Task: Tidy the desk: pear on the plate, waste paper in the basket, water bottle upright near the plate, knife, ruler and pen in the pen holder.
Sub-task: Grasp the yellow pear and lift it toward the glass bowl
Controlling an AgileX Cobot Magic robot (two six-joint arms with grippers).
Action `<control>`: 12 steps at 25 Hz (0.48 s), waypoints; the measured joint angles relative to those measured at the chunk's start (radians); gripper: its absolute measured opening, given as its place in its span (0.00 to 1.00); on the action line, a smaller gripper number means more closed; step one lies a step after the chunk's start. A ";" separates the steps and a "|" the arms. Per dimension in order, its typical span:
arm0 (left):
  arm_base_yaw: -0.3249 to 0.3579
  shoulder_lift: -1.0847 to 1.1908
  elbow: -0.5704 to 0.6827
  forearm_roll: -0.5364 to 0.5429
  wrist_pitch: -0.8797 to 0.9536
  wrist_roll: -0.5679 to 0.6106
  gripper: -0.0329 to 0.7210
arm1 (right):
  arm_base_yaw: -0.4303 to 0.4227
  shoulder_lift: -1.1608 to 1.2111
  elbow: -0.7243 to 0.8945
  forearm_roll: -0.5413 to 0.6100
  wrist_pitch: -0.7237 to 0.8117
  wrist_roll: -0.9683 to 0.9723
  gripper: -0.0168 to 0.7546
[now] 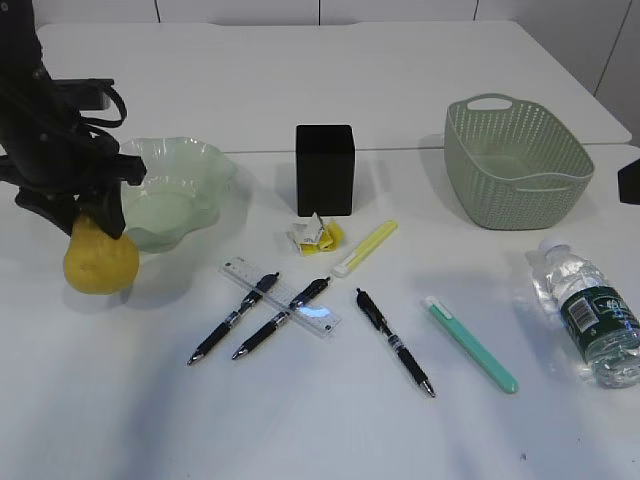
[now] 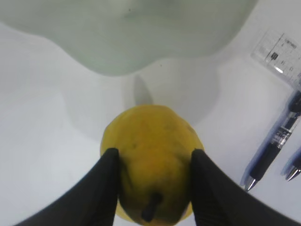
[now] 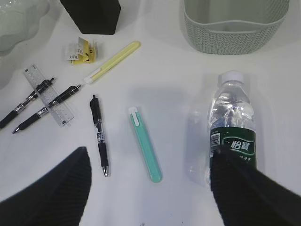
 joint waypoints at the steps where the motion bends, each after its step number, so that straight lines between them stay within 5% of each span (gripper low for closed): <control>1: 0.000 -0.005 -0.002 0.000 -0.009 0.000 0.45 | 0.000 0.000 0.000 0.000 0.000 0.000 0.78; 12: 0.020 0.016 -0.233 0.000 -0.093 -0.018 0.45 | 0.000 0.000 0.000 -0.002 0.018 0.000 0.78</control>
